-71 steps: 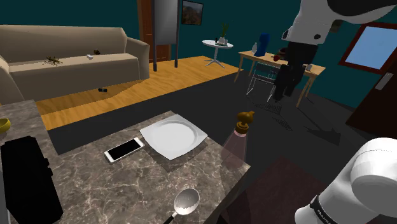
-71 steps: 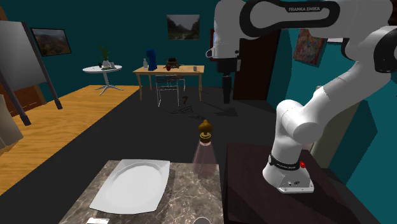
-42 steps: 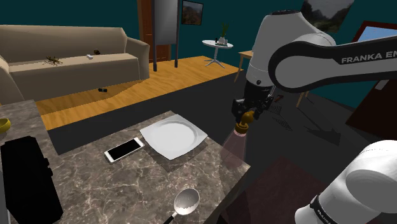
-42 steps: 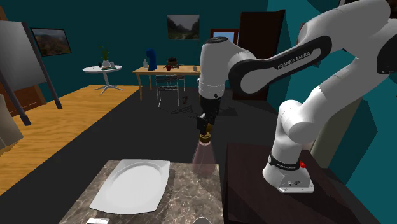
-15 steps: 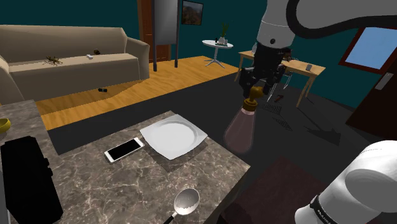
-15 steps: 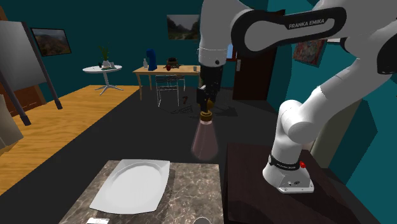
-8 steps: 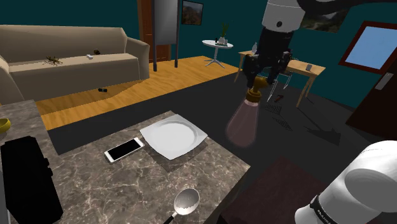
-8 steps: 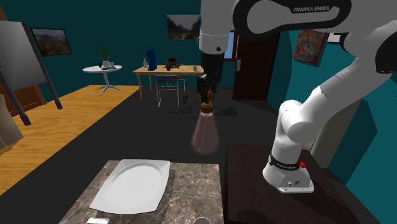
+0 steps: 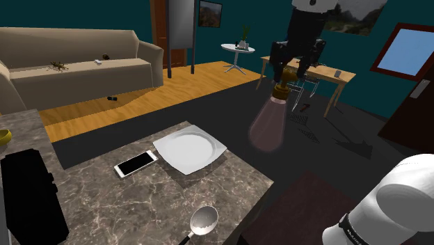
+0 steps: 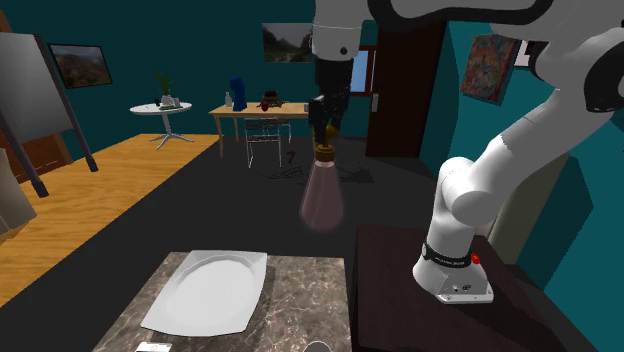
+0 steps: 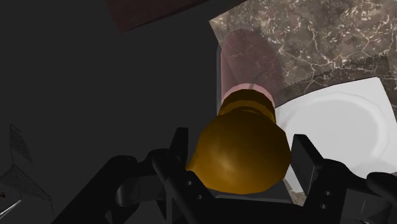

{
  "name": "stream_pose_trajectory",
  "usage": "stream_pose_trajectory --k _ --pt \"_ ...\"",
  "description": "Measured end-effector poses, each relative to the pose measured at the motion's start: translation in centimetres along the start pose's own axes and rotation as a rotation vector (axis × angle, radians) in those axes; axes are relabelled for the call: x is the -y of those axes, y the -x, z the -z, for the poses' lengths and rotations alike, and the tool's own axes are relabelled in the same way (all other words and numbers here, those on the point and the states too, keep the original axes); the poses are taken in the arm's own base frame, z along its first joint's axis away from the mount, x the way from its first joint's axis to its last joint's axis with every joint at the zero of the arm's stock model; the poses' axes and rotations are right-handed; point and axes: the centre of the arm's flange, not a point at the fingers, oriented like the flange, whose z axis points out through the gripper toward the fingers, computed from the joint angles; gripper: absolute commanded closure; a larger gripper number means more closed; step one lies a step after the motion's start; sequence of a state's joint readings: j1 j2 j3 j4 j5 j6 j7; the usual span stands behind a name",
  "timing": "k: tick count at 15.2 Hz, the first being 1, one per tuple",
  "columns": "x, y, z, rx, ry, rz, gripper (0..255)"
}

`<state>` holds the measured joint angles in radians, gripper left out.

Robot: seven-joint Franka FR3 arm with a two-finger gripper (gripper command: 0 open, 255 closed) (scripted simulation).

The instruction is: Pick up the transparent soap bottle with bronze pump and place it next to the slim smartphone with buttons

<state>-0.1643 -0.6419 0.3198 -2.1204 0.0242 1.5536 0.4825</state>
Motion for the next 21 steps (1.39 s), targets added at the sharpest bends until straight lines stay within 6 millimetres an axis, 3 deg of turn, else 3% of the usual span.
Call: stream_pose_trajectory --k 21 --pt "-1.4 -1.2 11.0 0.0 0.0 0.0 255"
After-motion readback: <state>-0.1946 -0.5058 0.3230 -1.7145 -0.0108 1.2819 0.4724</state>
